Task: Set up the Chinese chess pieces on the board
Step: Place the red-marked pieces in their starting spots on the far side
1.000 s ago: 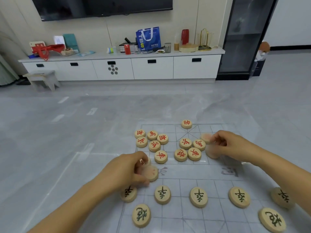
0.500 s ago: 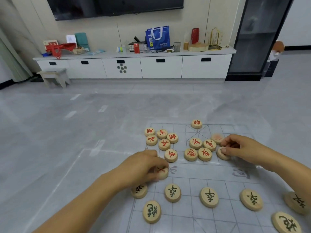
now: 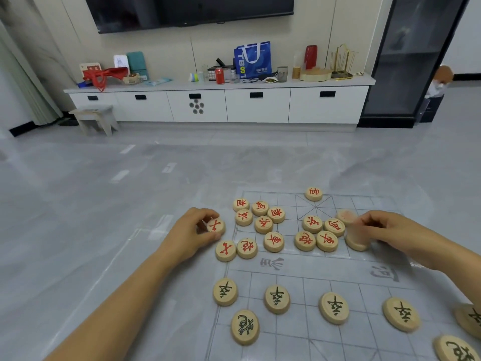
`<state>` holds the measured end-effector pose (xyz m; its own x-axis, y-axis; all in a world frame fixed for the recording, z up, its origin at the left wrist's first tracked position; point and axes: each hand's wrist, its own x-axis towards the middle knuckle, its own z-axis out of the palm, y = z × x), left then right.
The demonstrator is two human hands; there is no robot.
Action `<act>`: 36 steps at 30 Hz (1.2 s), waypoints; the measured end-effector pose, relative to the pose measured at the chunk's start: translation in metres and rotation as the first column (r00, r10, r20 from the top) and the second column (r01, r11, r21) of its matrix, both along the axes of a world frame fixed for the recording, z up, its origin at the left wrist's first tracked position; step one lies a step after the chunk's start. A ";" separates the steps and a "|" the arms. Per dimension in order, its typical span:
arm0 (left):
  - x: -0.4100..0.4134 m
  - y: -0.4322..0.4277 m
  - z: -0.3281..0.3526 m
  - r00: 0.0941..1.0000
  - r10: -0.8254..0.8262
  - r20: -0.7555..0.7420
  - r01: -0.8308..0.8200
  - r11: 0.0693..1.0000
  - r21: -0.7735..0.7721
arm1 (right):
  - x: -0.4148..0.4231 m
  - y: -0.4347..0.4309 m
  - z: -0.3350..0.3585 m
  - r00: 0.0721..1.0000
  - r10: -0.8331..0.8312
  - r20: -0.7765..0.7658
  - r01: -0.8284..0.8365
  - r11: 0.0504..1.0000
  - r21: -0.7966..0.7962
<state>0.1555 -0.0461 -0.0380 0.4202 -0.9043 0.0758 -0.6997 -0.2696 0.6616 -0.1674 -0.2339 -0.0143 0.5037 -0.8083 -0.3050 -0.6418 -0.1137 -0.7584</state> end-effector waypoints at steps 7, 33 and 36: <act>-0.002 -0.005 -0.009 0.994 0.030 -0.106 -0.039 0.996 -0.083 | -0.001 -0.002 -0.001 0.999 -0.021 0.030 0.019 0.999 0.039; 0.003 -0.002 -0.015 0.989 0.037 -0.141 -0.057 0.988 -0.144 | 0.147 0.077 0.027 0.900 0.336 -0.277 -0.435 0.678 -0.592; 0.000 -0.003 -0.012 0.986 0.053 -0.158 -0.075 0.988 -0.133 | 0.092 0.003 0.032 0.966 0.099 -0.239 -0.226 0.771 -0.596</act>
<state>0.1554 -0.0487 -0.0502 0.4932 -0.8604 0.1282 -0.5714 -0.2093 0.7936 -0.0757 -0.2309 0.0179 0.6312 -0.7651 0.1270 -0.6892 -0.6285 -0.3605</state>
